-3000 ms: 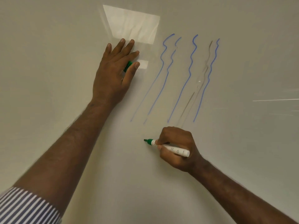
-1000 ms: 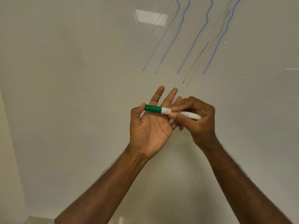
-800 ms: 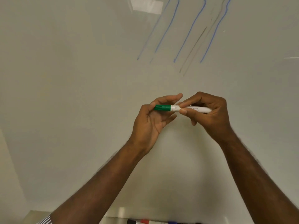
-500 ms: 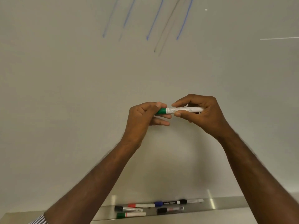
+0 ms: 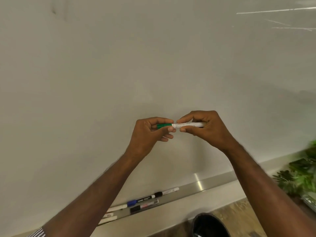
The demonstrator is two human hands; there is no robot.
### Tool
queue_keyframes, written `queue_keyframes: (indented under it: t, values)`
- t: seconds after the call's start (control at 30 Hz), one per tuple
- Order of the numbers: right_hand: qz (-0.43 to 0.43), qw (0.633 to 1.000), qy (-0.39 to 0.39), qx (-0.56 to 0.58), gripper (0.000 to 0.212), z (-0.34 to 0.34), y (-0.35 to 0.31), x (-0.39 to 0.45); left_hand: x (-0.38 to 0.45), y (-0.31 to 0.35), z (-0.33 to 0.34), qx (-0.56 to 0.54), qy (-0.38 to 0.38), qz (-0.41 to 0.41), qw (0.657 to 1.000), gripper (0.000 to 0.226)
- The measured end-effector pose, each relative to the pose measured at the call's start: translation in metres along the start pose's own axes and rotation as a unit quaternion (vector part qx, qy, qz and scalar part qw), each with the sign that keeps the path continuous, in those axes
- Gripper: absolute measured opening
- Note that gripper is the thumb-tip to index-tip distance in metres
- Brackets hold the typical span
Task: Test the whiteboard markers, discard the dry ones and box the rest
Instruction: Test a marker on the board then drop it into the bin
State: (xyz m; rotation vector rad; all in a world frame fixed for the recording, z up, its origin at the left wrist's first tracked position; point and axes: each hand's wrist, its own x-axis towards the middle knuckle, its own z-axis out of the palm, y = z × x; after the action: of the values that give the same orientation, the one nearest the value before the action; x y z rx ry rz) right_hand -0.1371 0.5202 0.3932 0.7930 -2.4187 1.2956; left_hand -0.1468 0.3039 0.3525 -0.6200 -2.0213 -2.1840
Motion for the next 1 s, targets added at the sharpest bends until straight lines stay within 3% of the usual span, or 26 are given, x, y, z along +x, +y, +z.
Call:
queue_keyframes:
  t: [0.73, 1.0]
  values:
    - [0.218, 0.974, 0.065, 0.026, 0.018, -0.137, 0.226, -0.183, 0.042, -0.174, 0.261, 0.003, -0.143, -0.149, 0.978, 0.018]
    - [0.292, 0.951, 0.096, 0.044, 0.018, -0.156, 0.296, -0.242, 0.043, -0.243, 0.329, 0.012, -0.176, -0.223, 0.959, 0.019]
